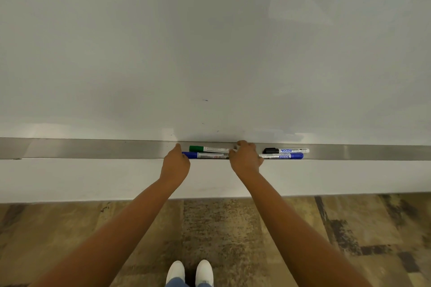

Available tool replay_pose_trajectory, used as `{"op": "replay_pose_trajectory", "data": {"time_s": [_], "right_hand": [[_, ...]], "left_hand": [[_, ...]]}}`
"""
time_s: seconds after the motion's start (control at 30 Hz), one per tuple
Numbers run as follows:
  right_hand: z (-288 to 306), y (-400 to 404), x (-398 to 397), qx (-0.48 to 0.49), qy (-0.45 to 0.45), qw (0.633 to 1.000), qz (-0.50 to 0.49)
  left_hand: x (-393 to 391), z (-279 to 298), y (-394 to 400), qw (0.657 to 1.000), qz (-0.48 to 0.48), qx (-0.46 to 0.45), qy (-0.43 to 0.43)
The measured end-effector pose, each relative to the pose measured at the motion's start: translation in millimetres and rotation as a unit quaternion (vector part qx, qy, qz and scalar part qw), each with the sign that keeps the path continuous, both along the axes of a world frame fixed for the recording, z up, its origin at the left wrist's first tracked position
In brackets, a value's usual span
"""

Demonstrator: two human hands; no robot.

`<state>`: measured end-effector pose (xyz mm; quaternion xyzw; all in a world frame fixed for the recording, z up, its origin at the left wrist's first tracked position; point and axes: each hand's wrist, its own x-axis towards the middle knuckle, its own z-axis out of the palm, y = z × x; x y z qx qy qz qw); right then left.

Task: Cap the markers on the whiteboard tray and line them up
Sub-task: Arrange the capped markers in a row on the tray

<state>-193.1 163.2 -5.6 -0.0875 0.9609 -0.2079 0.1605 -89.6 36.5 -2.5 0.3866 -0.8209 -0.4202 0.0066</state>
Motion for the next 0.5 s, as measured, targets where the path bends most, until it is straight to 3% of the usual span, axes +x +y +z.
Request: {"op": "replay_pose_trajectory", "data": {"time_s": [0.1,0.5], "right_hand": [[-6,3,-2,0.055,0.012,0.998,0.021],[-3,-20,17,0.027,-0.007,0.999,0.037]], "left_hand": [[-2,3,-1,1.0,-0.006,0.012,0.002],[8,3,-14,1.0,-0.001,0.012,0.009]]}}
